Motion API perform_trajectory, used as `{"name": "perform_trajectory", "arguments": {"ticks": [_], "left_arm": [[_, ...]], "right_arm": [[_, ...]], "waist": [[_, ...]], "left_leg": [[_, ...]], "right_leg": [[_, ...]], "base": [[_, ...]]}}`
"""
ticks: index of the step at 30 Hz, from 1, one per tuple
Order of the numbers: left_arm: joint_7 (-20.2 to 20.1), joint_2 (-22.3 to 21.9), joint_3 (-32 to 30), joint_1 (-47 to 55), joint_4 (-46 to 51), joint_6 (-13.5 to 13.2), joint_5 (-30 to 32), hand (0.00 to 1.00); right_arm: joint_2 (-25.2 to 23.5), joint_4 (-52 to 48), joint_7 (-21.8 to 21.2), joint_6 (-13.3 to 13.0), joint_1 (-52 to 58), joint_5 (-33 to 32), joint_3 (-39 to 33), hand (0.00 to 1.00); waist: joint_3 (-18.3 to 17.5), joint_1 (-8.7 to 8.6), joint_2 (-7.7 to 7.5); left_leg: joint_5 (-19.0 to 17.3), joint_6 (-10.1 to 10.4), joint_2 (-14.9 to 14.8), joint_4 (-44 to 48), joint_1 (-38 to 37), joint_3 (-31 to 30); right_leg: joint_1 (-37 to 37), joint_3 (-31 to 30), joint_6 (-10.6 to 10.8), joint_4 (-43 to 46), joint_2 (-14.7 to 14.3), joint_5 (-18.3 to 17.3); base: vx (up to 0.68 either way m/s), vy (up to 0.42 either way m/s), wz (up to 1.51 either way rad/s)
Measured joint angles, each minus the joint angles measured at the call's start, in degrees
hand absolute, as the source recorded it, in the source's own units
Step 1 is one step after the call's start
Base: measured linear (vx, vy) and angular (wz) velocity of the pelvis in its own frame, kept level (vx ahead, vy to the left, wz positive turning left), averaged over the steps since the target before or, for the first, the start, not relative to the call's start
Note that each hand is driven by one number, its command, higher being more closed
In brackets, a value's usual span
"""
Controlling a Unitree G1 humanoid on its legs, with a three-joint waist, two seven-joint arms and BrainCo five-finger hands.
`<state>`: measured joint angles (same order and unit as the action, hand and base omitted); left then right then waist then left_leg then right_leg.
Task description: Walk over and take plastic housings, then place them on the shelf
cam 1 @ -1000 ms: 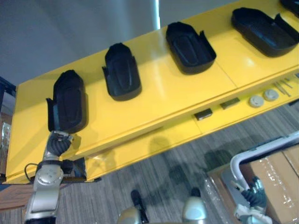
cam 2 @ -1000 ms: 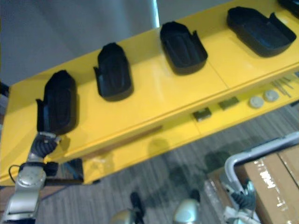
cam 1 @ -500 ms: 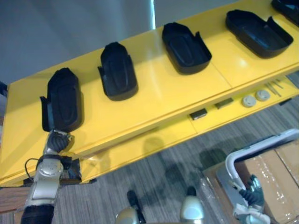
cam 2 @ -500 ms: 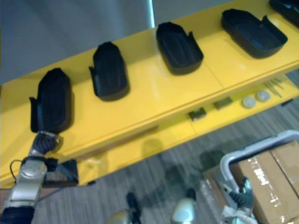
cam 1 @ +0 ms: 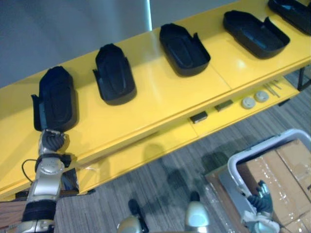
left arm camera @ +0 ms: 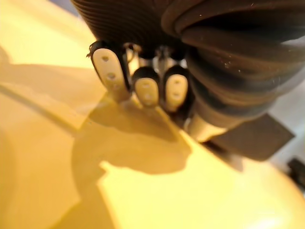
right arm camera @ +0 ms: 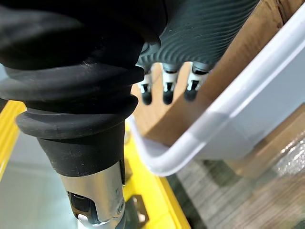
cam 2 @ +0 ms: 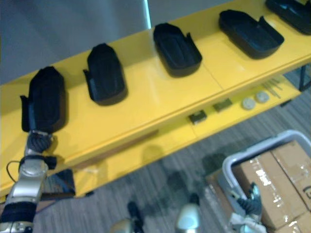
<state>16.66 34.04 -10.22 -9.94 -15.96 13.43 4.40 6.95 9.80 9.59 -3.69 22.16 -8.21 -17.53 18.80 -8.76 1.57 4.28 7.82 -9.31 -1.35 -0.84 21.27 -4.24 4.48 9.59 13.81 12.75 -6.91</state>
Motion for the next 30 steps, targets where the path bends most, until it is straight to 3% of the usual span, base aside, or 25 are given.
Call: {"name": "perform_trajectory", "arguments": {"ticks": [10,15,19,21,22,24,25,27,30], "left_arm": [[2.5,0.0,-0.1,-1.3,-1.1,-0.9,-1.0,1.00],[2.3,-2.1,-1.2,3.6,5.1,-3.3,-4.1,1.00],[2.8,-10.5,-3.1,12.6,17.3,-6.3,-9.2,1.00],[3.0,-15.8,-3.2,17.8,23.2,-9.1,-12.1,1.00],[3.0,-18.3,-3.2,20.1,25.7,-10.4,-13.5,0.00],[3.0,-23.9,-2.9,25.2,30.5,-15.1,-14.9,0.00],[3.0,-24.8,-2.8,26.4,31.6,-16.3,-15.5,0.00],[3.9,-26.6,-2.3,28.4,34.5,-21.3,-15.3,0.00],[9.5,-28.3,-2.5,29.0,35.2,-27.1,-15.9,0.00]], "right_arm": [[0.0,0.0,-0.9,-0.7,-0.1,0.0,0.8,0.00],[-0.3,-0.2,-0.8,-3.9,0.2,2.1,0.9,0.00],[-1.3,-2.1,-0.7,-5.5,0.5,4.3,2.5,0.00],[-2.4,-3.0,-0.2,-5.5,0.5,4.7,3.0,0.00],[-2.8,-3.0,0.3,-5.4,0.5,4.7,3.0,0.00],[-3.2,-2.3,1.0,-4.8,0.3,6.1,3.0,0.00],[-3.2,-1.8,1.2,-4.7,0.2,6.6,3.0,0.00],[-3.1,1.3,1.8,-4.3,-1.1,6.8,3.0,0.00],[-3.0,7.4,2.2,-3.2,-3.5,6.8,3.0,0.00]], "waist": [[0.3,0.07,-0.52],[0.3,0.08,-0.53],[0.0,0.77,-0.56],[-0.5,1.89,-0.57],[-0.7,2.23,-0.69],[-2.0,3.48,-0.73],[-2.7,3.70,-0.73],[-4.5,4.95,-0.80],[-6.9,5.41,-0.67]], "left_leg": [[-2.2,0.3,-0.8,3.1,1.0,0.0],[-2.6,0.3,-0.8,3.2,0.7,-0.7],[-2.5,0.4,-0.8,2.4,-0.2,-2.5],[-2.4,0.6,-0.7,1.7,-0.4,-3.3],[-2.4,0.6,-0.6,1.6,-0.6,-3.8],[-2.3,0.7,-0.4,0.8,-1.4,-5.2],[-2.3,0.7,-0.3,0.7,-1.4,-5.7],[-2.2,0.8,0.0,0.0,-2.3,-6.8],[-2.1,0.9,0.3,-0.3,-2.4,-8.8]], "right_leg": [[0.4,0.0,-0.1,-0.3,-0.2,-0.1],[2.3,0.9,0.0,-1.6,-0.2,0.0],[4.8,3.3,0.0,-3.1,-0.3,0.0],[5.8,4.1,0.1,-4.0,-0.3,0.0],[6.7,5.0,0.1,-4.5,-0.3,0.0],[8.4,6.2,0.1,-5.0,-0.3,0.0],[8.8,6.7,0.0,-5.1,-0.3,0.0],[10.5,7.7,0.0,-5.7,-0.2,0.0],[12.2,9.2,0.0,-6.0,0.0,0.1]], "base": [[0.00,0.000,0.00],[0.01,0.002,0.08],[0.05,-0.008,0.24],[0.05,-0.004,0.22],[0.07,-0.003,0.22],[0.07,-0.004,0.32],[0.06,-0.001,0.36],[0.06,0.003,0.29],[0.03,0.000,0.31]]}}
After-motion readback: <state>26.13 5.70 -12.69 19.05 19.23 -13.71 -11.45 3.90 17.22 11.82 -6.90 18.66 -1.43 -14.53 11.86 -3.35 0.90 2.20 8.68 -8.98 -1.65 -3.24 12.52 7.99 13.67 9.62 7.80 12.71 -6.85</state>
